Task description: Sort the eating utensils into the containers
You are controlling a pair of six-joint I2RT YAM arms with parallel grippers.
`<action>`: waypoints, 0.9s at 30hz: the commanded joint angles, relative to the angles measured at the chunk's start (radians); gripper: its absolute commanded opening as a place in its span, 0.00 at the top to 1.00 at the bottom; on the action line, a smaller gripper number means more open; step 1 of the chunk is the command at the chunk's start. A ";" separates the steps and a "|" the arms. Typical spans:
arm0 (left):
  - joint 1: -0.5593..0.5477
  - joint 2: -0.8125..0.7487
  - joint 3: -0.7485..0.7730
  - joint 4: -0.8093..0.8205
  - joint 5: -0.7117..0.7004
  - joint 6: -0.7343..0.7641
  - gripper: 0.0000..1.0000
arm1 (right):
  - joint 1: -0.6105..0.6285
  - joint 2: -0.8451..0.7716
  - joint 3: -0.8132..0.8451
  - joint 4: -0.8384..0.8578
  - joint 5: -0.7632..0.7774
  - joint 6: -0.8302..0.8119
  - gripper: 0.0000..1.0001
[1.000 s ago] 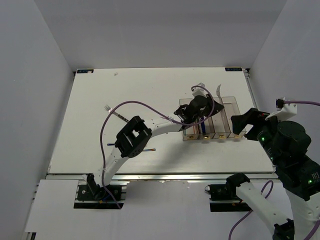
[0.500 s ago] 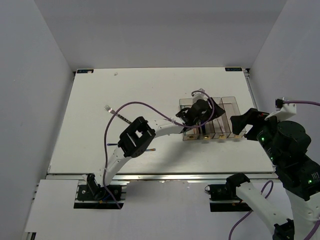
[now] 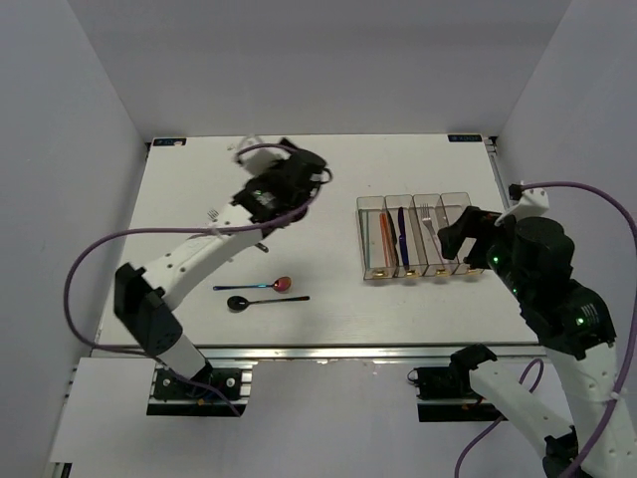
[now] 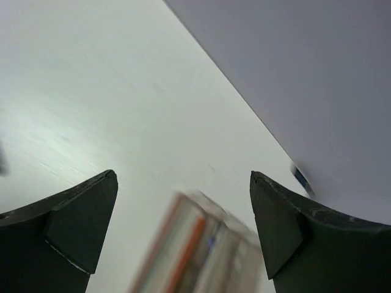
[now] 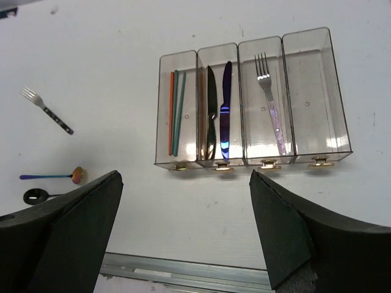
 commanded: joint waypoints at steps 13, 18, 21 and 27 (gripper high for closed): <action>0.339 0.244 0.003 -0.513 -0.079 -0.133 0.02 | 0.001 0.025 -0.131 0.098 0.028 -0.021 0.11; 0.382 0.341 0.016 -0.474 0.001 -0.090 0.04 | 0.001 0.017 -0.150 0.109 0.028 -0.029 0.11; 0.399 0.356 -0.012 -0.416 0.027 -0.064 0.05 | -0.001 0.016 -0.157 0.118 0.002 -0.029 0.11; 0.420 0.345 -0.102 -0.320 0.074 -0.045 0.12 | 0.001 0.013 -0.180 0.135 -0.014 -0.029 0.11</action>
